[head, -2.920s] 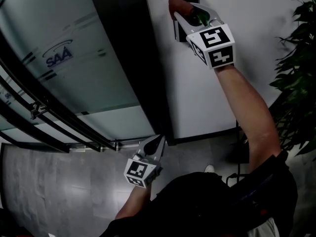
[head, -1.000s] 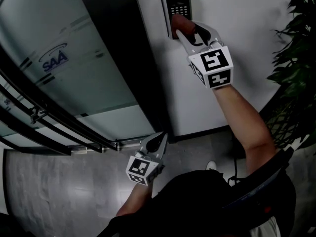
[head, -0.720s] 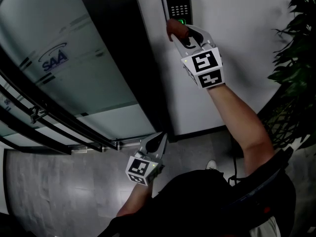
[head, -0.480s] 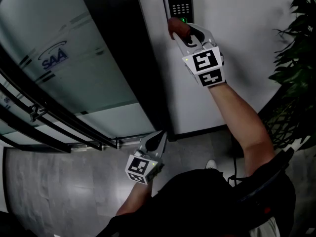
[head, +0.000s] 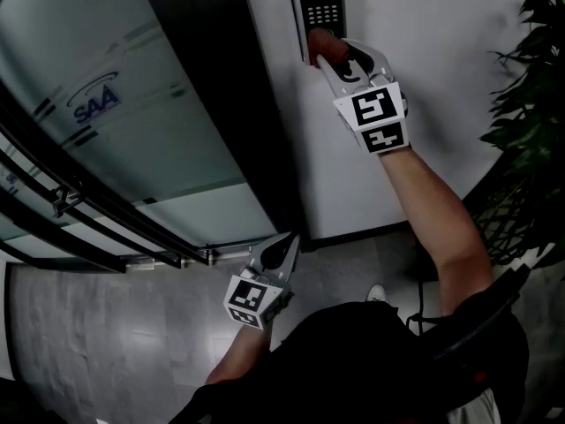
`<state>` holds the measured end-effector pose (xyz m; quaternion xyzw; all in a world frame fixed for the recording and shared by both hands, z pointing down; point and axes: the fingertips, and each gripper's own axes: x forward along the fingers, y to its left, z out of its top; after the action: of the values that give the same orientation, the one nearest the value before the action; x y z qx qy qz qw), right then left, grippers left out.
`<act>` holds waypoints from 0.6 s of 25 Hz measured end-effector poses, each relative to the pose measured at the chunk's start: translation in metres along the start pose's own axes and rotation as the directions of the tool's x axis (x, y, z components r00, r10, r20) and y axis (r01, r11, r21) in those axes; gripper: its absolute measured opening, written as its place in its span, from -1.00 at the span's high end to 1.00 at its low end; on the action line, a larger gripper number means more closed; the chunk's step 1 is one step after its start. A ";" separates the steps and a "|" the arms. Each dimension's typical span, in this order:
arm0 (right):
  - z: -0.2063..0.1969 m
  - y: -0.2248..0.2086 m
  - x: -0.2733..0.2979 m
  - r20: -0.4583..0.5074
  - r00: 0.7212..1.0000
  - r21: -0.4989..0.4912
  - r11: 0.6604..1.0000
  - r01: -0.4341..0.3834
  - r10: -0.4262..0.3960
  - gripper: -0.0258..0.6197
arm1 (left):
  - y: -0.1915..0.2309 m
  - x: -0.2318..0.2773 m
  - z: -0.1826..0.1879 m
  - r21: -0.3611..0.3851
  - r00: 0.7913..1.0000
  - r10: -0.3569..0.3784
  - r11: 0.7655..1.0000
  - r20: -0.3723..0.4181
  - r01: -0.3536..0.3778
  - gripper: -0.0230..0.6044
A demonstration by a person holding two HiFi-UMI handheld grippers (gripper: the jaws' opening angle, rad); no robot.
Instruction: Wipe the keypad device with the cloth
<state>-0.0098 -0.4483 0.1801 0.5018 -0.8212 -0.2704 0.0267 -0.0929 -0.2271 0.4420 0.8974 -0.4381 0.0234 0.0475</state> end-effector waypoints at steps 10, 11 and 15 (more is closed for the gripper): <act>-0.007 -0.015 -0.007 -0.015 1.000 0.001 1.000 0.024 -0.024 0.48 | -0.003 0.001 0.002 0.000 1.000 -0.004 1.000 0.003 0.004 0.87; -0.008 -0.017 -0.008 -0.017 0.999 -0.002 1.000 0.027 -0.027 0.48 | -0.003 0.002 0.002 0.001 1.000 -0.004 1.000 0.003 0.004 0.87; -0.010 -0.025 -0.011 -0.026 0.999 -0.004 0.999 0.040 -0.041 0.48 | -0.003 0.001 0.003 0.001 1.000 -0.005 1.000 0.004 0.005 0.87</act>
<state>0.0188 -0.4518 0.1798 0.5219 -0.8100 -0.2656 0.0329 -0.0896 -0.2268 0.4386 0.8986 -0.4357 0.0218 0.0461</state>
